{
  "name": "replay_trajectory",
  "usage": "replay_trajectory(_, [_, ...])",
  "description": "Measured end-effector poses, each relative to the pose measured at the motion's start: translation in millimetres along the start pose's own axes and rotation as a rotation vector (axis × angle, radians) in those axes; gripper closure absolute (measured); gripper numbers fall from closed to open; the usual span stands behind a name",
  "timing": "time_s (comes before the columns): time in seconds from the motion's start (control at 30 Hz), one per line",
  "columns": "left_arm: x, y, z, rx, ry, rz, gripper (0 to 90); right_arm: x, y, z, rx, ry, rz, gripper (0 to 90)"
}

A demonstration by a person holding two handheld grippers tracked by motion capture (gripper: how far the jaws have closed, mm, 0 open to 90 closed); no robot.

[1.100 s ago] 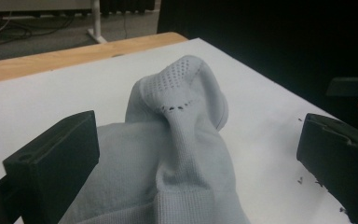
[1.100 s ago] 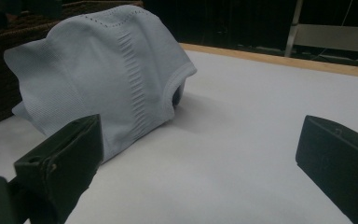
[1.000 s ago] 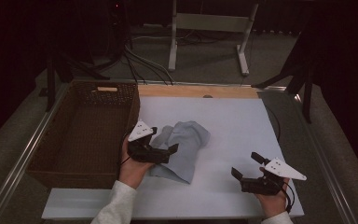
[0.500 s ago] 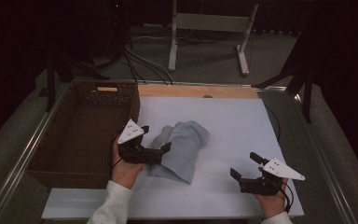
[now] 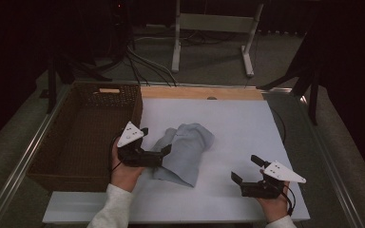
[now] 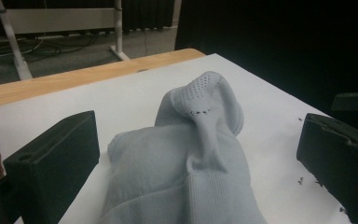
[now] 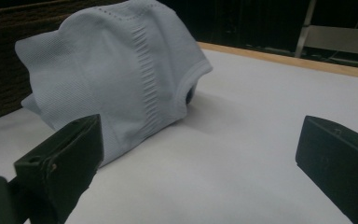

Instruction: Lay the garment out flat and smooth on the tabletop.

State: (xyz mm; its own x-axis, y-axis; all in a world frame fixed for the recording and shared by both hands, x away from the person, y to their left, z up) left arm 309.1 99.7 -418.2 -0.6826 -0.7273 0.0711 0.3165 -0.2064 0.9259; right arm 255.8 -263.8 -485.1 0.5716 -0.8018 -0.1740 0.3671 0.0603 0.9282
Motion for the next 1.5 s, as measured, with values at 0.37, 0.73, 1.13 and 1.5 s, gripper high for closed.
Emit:
replay_trajectory(0.37, [1.8,-0.7,-2.1,-0.008,0.003,-0.01,0.1,-12.5,-1.8,-19.1,-0.05,0.02,0.007,1.2])
replay_trajectory(0.73, [2.7,-0.7,-2.6,-0.008,0.008,-0.014,0.1,-29.1,-7.1,-37.3,-0.112,0.059,0.032,1.2])
replay_trajectory(1.13, [3.1,-0.6,-2.3,-0.005,0.004,-0.013,0.1,-44.9,-10.4,-52.8,-0.15,0.096,0.05,1.1])
replay_trajectory(1.5, [4.8,-1.1,-3.4,-0.008,-0.003,-0.019,0.1,-60.4,-13.8,-67.9,-0.189,0.127,0.068,1.2])
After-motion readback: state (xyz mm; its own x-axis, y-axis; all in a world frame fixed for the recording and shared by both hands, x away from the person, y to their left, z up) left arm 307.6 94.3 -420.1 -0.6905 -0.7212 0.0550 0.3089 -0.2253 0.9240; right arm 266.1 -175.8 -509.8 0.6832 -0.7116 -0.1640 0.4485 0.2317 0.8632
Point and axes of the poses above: each handheld gripper's, and its own axes: z roughly backward along the jaws, y roughly out of its top, x roughly to its right, the point moved 3 cm from there along -z, roughly forward along the jaws, and after that the axes turned 6 degrees about -z, right-handed, at the moved point
